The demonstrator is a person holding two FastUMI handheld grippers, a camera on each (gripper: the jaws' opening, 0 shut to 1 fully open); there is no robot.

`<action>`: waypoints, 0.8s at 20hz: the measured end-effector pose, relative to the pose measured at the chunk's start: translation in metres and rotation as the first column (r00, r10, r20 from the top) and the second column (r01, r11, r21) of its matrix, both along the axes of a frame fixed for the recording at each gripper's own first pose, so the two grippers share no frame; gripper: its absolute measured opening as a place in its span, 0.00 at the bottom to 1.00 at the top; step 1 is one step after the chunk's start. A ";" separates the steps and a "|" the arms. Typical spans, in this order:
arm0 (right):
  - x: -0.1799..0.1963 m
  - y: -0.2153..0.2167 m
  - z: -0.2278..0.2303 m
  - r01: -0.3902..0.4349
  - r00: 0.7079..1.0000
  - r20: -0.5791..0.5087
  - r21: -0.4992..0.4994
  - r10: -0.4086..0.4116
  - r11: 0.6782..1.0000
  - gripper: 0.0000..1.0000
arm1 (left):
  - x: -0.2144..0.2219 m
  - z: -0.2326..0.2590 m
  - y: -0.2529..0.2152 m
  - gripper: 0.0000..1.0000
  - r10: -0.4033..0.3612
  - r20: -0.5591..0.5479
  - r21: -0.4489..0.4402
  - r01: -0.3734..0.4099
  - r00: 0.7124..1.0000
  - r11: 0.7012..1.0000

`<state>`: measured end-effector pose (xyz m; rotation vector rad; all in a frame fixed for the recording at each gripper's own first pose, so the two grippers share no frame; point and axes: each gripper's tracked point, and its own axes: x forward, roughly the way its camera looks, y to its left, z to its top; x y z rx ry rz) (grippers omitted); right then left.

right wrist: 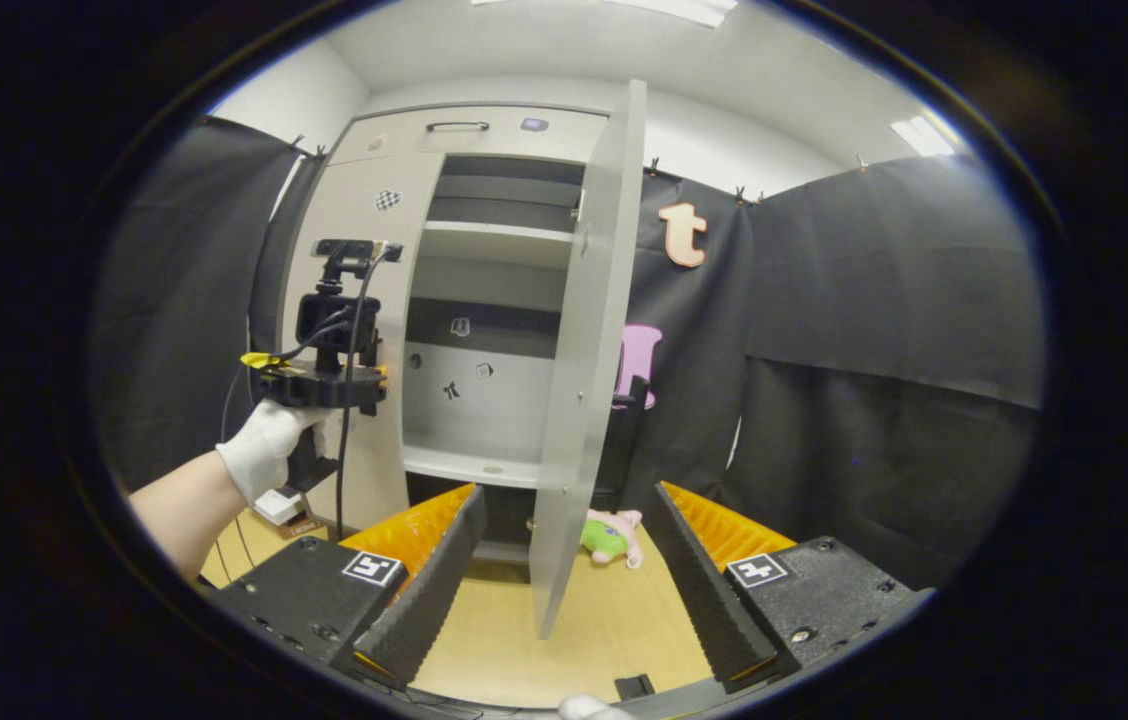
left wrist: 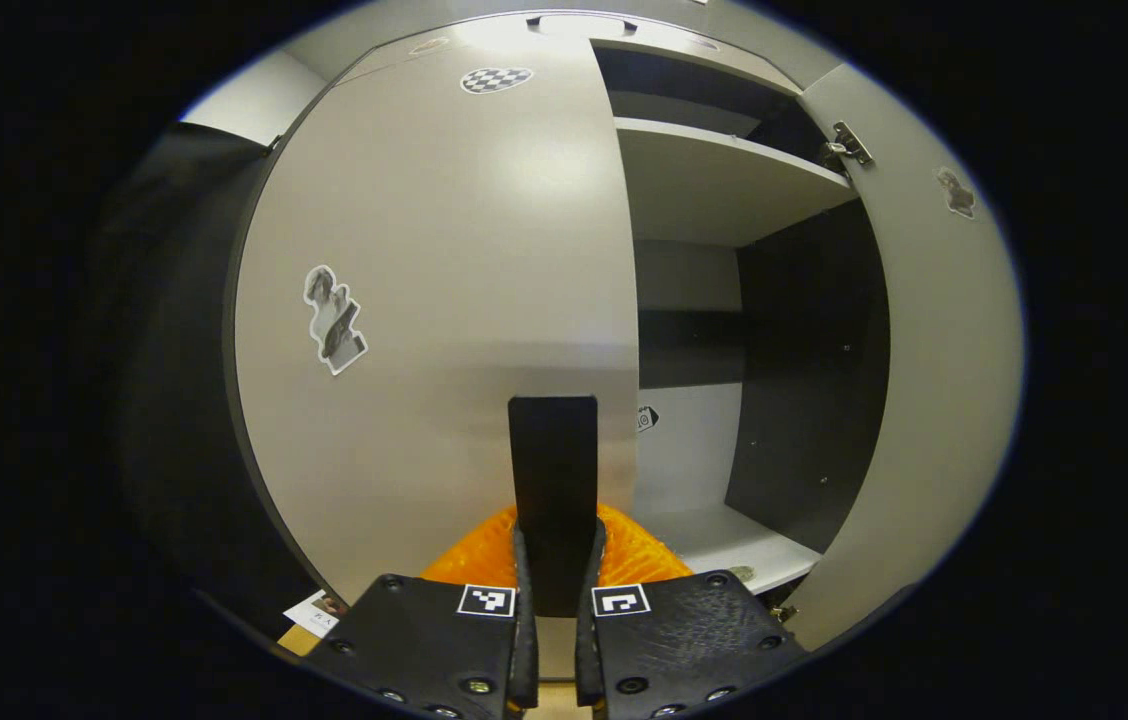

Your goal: Open the right door of the double-door shoe cabinet with the right hand, and open the left door with the left hand.

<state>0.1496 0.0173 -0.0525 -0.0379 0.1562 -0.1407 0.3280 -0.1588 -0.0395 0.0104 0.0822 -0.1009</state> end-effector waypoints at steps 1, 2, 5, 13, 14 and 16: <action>0.000 0.000 -0.001 -0.004 1.000 -0.002 0.003 0.004 1.000 1.00 | -0.001 0.001 0.000 0.14 -0.008 0.003 -0.001 0.008 1.000 1.000; 0.001 0.001 0.000 -0.009 1.000 -0.003 0.003 0.009 1.000 1.00 | -0.004 0.000 0.000 0.14 -0.015 0.000 -0.004 0.015 1.000 1.000; 0.002 0.002 0.001 -0.027 1.000 0.006 0.004 0.027 1.000 1.00 | -0.014 0.003 0.002 0.14 -0.021 0.011 0.001 0.021 1.000 1.000; -0.004 0.013 0.001 -0.081 0.997 0.019 0.012 0.080 0.997 1.00 | -0.057 0.000 0.021 0.13 -0.042 0.019 -0.002 0.042 0.999 0.999; -0.005 0.016 0.001 -0.087 0.996 0.021 0.012 0.087 0.996 1.00 | -0.061 0.000 0.024 0.13 -0.043 0.019 -0.004 0.043 0.999 0.999; -0.007 0.019 0.002 -0.100 0.995 0.027 0.014 0.100 0.995 1.00 | -0.072 0.001 0.030 0.13 -0.042 0.020 0.002 0.042 0.999 0.999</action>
